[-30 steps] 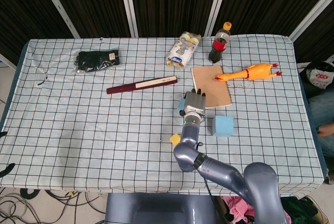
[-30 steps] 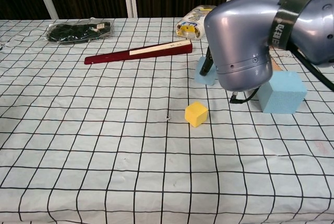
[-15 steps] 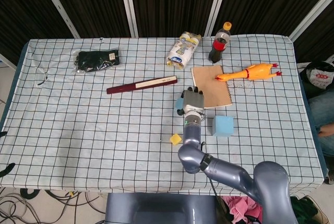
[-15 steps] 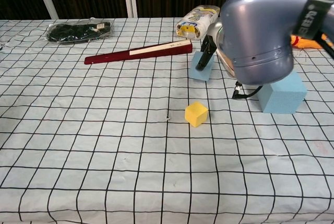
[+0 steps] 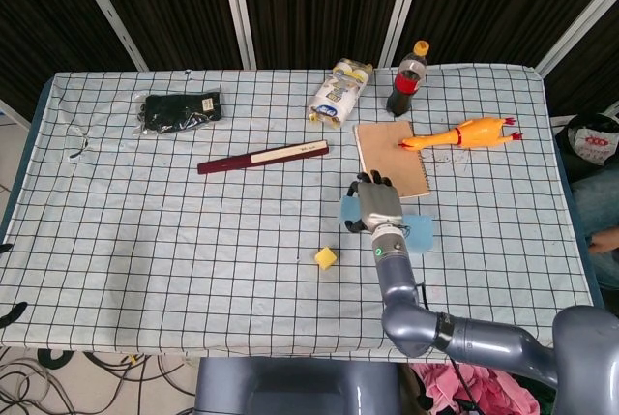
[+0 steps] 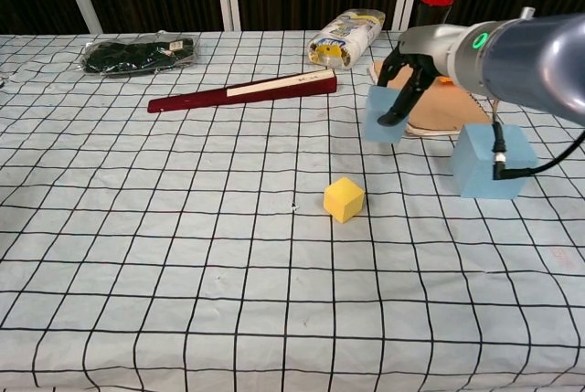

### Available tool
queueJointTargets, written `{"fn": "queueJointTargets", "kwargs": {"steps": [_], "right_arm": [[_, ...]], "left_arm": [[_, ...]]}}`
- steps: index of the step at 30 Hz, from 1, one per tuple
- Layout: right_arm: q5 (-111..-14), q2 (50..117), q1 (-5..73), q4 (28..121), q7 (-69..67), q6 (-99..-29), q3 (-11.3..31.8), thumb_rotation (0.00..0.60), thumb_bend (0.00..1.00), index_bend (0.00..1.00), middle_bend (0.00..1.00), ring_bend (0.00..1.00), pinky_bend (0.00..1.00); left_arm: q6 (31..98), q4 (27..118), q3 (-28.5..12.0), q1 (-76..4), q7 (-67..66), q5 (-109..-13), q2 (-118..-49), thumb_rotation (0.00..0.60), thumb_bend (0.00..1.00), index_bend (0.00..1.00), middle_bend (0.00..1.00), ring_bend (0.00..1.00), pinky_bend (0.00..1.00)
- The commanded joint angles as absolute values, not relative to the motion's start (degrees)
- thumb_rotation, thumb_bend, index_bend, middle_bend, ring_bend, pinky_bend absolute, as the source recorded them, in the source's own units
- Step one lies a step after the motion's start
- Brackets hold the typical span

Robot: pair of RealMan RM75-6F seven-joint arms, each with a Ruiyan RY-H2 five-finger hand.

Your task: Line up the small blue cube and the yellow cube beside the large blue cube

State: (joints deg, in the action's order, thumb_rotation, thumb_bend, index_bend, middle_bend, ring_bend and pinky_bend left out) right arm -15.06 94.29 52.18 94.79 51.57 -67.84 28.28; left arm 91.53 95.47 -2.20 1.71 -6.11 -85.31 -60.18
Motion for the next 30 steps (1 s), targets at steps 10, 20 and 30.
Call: {"fn": "queueJointTargets", "kwargs": {"steps": [10,20,30], "right_arm": [[-23.11,93.83,49.67,93.83,46.64,-68.54,20.34,0.6,0.32,0.46,0.11,0.02,0.09],[-21.09,92.86,49.42,94.27,47.74,-67.84,17.27,0.6,0.31,0.46,0.11,0.02,0.09],[-17.75,90.04,50.08,95.11,47.6,-64.48,16.94,0.6,0.31,0.46,0.11,0.02,0.09]], "left_arm": [[91.47,95.47,-2.3,1.7,-6.45,-85.08,-60.26,0.6,0.01,0.22,0.06,0.0,0.0],[91.51,95.44,-2.38,1.72,-6.79,-84.92,-60.37,0.6,0.01,0.22,0.06,0.0,0.0],[91.55,95.53,-2.39,1.75,-6.89,-84.9,-60.37,0.6,0.01,0.22,0.06,0.0,0.0]]}}
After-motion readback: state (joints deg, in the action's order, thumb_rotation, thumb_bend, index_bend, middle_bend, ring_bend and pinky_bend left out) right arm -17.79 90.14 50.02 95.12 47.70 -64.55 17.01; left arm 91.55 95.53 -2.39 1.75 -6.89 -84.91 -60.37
